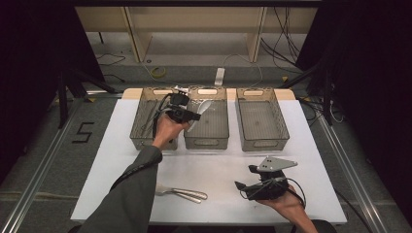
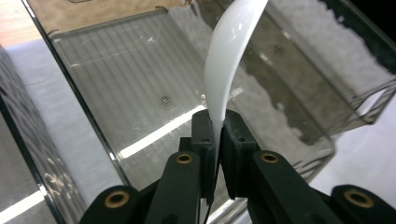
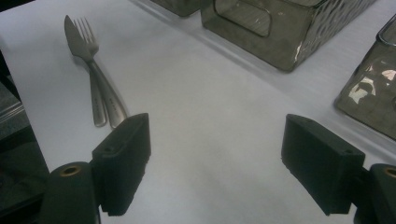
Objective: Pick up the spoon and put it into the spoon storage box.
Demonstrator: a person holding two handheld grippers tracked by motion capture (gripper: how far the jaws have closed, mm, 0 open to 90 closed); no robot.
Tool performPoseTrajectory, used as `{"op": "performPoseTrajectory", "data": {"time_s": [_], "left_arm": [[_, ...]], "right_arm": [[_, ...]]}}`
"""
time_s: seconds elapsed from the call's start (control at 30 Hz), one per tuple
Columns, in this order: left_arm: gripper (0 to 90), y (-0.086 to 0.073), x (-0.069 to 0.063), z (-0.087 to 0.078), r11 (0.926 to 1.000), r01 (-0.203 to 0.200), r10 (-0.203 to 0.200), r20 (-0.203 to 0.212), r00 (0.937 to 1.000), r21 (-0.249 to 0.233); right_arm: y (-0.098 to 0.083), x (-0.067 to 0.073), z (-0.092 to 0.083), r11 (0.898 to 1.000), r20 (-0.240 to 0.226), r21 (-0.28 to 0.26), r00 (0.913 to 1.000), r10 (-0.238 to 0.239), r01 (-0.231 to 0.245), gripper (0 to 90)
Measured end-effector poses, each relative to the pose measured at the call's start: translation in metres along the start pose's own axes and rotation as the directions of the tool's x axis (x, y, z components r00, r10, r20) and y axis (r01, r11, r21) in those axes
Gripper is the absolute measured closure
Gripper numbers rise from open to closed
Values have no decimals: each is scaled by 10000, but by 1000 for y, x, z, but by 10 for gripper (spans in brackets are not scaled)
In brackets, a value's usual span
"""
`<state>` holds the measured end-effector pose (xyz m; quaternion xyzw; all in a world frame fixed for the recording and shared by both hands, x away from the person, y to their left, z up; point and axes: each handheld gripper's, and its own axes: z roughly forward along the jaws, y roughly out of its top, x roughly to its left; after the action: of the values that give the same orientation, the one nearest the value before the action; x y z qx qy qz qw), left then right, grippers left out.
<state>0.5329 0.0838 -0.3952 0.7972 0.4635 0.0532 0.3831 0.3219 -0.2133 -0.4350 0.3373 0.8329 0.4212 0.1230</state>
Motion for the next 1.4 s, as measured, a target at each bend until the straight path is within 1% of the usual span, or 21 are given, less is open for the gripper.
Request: {"op": "performPoseTrajectory", "data": {"time_s": [0.07, 0.1, 0.23, 0.3, 0.4, 0.47, 0.5, 0.53, 0.63, 0.73, 0.77, 0.83, 0.9, 0.97, 1.0, 1.03, 1.13, 1.17, 1.33, 1.37, 1.4], "left_arm": [[810, 0, 2, 1, 9996, 258, -256, 205, 9995, -80], [766, 0, 4, 1, 9991, 402, -397, 343, 9986, -120], [664, 2, 4, -8, 9986, 371, -360, 311, 9989, -367], [602, 3, 4, -14, 9978, 368, -345, 414, 9985, -558], [498, 3, 2, -23, 9996, 108, -95, 543, 9985, -244], [416, 0, -1, -29, 9990, -443, 441, 596, 9972, 24], [391, -3, -1, -32, 9984, -567, 565, 571, 9968, 25], [377, -5, -2, -36, 9984, -557, 556, 569, 9968, 3], [344, -14, -1, -47, 9971, -762, 760, 654, 9950, 18], [320, -27, -2, -59, 9975, -684, 695, 920, 9933, -152], [317, -31, -3, -62, 9966, -817, 822, 983, 9918, -86], [298, -39, -7, -67, 9935, -1134, 1122, 839, 9901, 100], [286, -49, -10, -71, 9912, -1311, 1290, 896, 9876, 175], [285, -56, -11, -72, 9876, -1530, 1491, 940, 9843, 362], [278, -59, -13, -71, 9830, -1716, 1668, 737, 9832, 653], [274, -61, -13, -71, 9792, -1873, 1830, 584, 9814, 783], [266, -66, -15, -71, 9756, -1962, 1915, 552, 9799, 985], [260, -67, -15, -71, 9724, -2068, 2015, 571, 9778, 1083], [234, -73, -18, -77, 9659, -2262, 2202, 603, 9736, 1259], [230, -75, -19, -77, 9666, -2238, 2175, 620, 9741, 1250], [227, -76, -20, -78, 9644, -2316, 2252, 627, 9723, 1279]], "right_arm": [[0, 0, 0, 10000, -1, -1, 10000, 15, -15, 249], [0, 0, 0, 10000, -4, 6, 10000, 1, -1, 250], [0, 0, 0, 10000, -3, -7, 10000, 24, -24, 250], [0, 0, 0, 10000, 0, -6, 10000, 15, -15, 250], [0, 0, 0, 10000, 10, -6, 10000, 8, -8, 249], [0, 0, 0, 10000, 11, -19, 10000, 6, -6, 249], [0, 0, -1, 10000, 32, -25, 10000, 18, -18, 249], [0, 0, -1, 10000, 31, -46, 10000, 24, -24, 249], [0, 0, -1, 10000, 52, -36, 10000, 54, -54, 249], [0, 0, -1, 10000, 30, -60, 10000, 41, -41, 249], [0, 0, -1, 10000, 37, -57, 10000, 48, -48, 249], [0, 0, -1, 10000, 38, -46, 10000, 45, -45, 249], [0, 1, 0, 10000, 46, -33, 10000, 27, -26, 249], [0, 1, 0, 10000, 42, -21, 10000, 23, -23, 249], [0, 1, 0, 10000, 40, -23, 10000, 26, -26, 249], [0, 1, 0, 10000, 37, -44, 10000, 49, -48, 249], [0, 1, 0, 10000, 44, -18, 10000, 24, -24, 249], [0, 1, 0, 10000, 45, -33, 10000, 24, -24, 248], [0, 1, -1, 10000, 68, -64, 10000, 45, -45, 249], [0, 1, -1, 10000, 71, -55, 10000, 34, -34, 248], [0, 1, -1, 10000, 74, -50, 10000, 39, -38, 248]]}}
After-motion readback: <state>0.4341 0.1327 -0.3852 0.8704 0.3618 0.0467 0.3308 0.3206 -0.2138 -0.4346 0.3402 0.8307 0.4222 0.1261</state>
